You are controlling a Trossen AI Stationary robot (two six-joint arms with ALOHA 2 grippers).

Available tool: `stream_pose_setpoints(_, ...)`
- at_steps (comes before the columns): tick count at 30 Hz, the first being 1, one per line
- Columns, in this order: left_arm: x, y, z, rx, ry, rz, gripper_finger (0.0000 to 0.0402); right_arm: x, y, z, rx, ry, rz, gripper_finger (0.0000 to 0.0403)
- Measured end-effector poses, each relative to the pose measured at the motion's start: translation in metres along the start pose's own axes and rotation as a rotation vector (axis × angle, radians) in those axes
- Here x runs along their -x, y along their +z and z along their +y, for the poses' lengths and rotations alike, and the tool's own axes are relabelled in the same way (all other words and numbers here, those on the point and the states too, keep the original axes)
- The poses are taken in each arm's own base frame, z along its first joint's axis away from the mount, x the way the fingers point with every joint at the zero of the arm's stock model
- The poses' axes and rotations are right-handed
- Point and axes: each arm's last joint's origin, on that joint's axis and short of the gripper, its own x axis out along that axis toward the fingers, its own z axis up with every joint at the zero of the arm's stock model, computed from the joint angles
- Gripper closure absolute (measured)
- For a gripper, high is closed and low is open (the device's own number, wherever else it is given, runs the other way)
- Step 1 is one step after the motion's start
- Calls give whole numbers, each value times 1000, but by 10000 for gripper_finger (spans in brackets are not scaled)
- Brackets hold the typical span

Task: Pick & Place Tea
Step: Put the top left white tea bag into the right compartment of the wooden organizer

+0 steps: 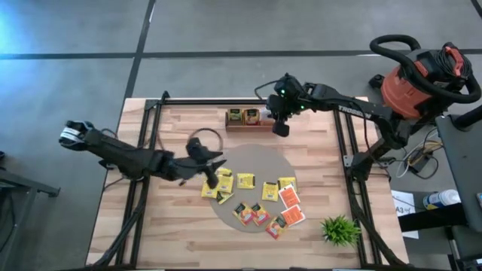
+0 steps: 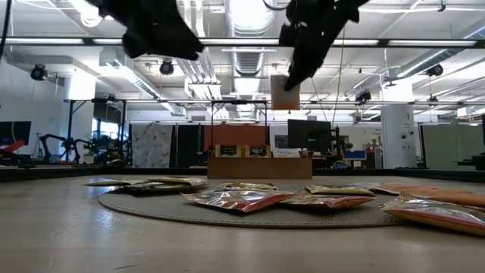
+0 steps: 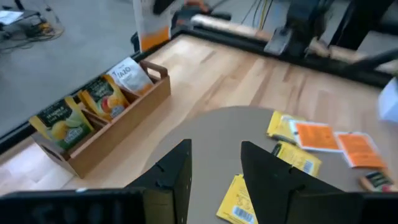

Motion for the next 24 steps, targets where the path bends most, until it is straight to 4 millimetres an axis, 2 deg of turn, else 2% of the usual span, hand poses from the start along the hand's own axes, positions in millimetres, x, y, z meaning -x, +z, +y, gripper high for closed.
stream_pose_setpoints(5, 24, -12, 31, 67, -20, -73, 268, -18, -11, -21, -65, -27, -17, 394)
stream_pose_setpoints(11, 40, -16, 55, 97, -14, -146, 268, -42, -18, -30, -42, 26, 30, 394)
stream_pose_setpoints(17, 41, -9, 58, 214, -36, -245, 268, -68, -30, -38, 47, 81, 104, 394)
stream_pose_setpoints(24, 32, -3, 50, 236, -6, -277, 268, -73, -39, -55, 79, 63, 115, 394)
